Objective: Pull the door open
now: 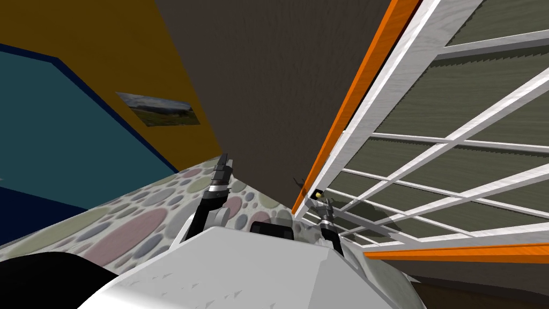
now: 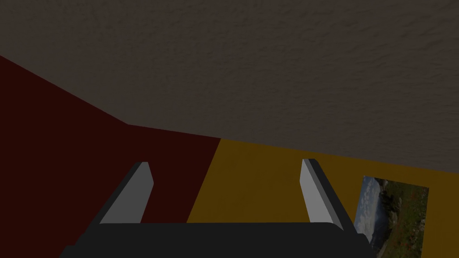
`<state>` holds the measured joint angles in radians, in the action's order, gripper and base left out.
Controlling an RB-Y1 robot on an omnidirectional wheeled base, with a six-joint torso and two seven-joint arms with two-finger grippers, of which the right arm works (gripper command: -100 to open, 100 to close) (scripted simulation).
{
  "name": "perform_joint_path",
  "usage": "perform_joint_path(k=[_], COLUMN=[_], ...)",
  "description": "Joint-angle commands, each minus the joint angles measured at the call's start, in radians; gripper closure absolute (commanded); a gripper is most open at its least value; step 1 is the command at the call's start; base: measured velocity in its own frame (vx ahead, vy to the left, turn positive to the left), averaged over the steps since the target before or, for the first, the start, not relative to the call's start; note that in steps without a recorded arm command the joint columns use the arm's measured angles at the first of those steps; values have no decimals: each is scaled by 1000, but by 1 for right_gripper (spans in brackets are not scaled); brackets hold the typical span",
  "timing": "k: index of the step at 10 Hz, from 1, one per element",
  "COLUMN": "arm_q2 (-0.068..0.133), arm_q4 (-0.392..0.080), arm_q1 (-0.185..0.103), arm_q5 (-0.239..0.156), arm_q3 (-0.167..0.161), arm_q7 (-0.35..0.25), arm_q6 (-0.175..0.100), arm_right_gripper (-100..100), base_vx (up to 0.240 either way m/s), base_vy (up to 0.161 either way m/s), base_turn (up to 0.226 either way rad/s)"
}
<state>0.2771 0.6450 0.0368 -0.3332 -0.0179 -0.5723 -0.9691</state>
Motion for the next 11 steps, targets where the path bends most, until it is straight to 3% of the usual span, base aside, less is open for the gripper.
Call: perform_joint_path(k=[1,11], arm_q2=[-3,-33], arm_q4=[8,37], arm_q1=[1,-19], arm_q5=[-11,-119], arm_q3=[-4,-45], arm_q7=[-38,-284], arm_q6=[7,44], arm_right_gripper=[-100,-100], base_vx=[-60,-59], base_vy=[-14,-14], base_turn=[22,33])
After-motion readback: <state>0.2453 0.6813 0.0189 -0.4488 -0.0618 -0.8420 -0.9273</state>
